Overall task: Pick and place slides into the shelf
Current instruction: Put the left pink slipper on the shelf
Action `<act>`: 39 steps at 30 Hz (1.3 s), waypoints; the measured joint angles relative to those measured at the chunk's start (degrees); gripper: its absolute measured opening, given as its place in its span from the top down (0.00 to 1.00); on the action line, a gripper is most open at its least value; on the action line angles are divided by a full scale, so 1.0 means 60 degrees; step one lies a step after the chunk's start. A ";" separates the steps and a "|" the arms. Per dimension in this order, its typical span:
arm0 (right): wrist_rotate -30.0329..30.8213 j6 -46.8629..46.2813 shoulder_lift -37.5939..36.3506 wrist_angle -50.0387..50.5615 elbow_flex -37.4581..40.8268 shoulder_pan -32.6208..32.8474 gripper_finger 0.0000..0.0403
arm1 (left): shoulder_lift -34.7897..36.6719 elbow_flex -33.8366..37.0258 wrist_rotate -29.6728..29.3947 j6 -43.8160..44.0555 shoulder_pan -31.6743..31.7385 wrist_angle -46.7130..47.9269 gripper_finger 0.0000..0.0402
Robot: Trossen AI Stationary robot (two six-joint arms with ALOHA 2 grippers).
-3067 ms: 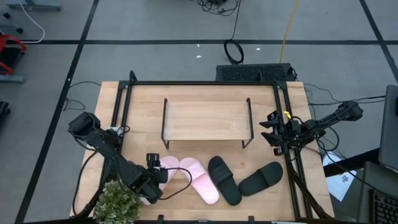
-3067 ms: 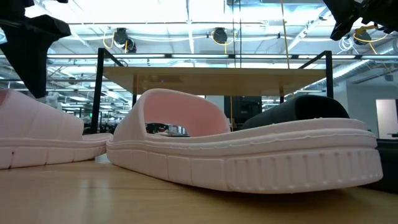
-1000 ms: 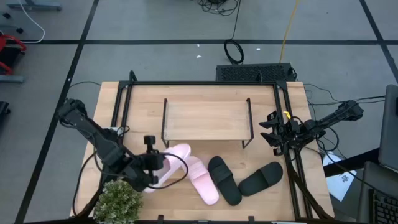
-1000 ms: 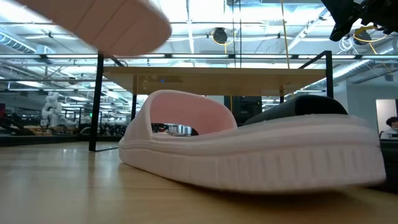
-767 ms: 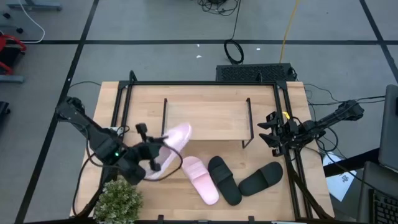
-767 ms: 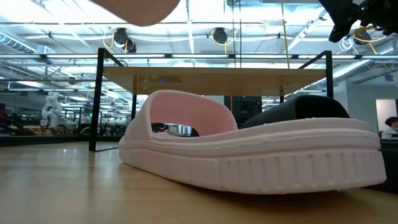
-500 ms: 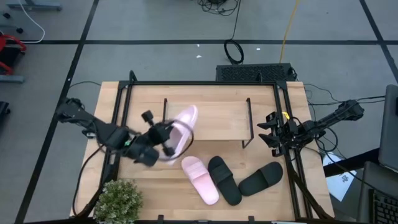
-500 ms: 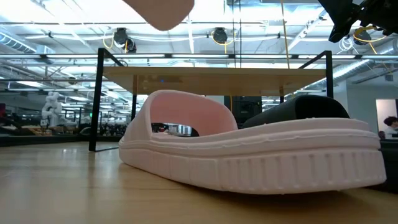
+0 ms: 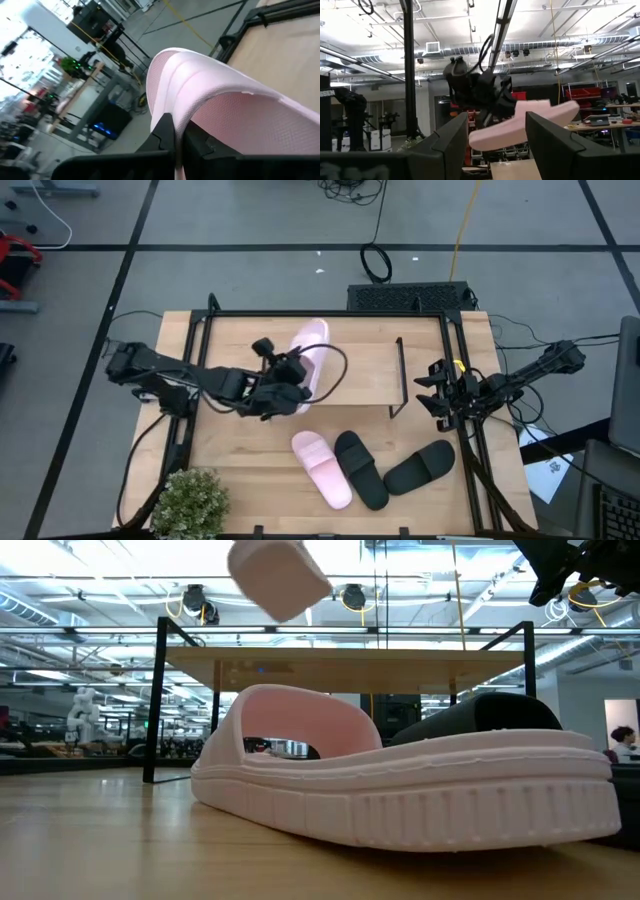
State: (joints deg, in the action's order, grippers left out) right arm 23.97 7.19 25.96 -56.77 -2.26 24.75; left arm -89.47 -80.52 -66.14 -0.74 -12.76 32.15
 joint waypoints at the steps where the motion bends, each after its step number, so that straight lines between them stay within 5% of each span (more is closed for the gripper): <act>1: 0.0000 0.0005 0.0000 0.0000 0.0003 0.0000 0.53 | -0.0182 -0.0349 -0.0072 -0.0296 0.0043 0.0010 1.00; 6: 0.0000 -0.0042 0.0000 0.0015 0.0001 -0.0001 0.53 | -0.1160 -0.2335 -0.0563 -0.0324 0.0153 0.2095 1.00; 17: 0.0000 -0.0046 -0.0004 0.0169 0.0003 0.0000 0.53 | -0.2945 -0.5174 0.0728 0.4108 0.1096 0.9372 1.00; 25: 0.0000 -0.0072 0.0000 0.0379 0.0000 0.0000 0.53 | -0.3134 -0.5146 0.1104 0.4443 0.1312 0.9634 1.00; 39: 0.0000 -0.0337 0.0000 0.0648 0.0000 0.0000 0.53 | -0.3130 -0.3184 0.1317 0.4648 0.1013 0.9646 1.00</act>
State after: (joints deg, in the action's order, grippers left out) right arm 23.97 5.17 25.96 -52.88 -2.26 24.75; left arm -108.25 -99.62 -58.24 27.15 -6.68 90.03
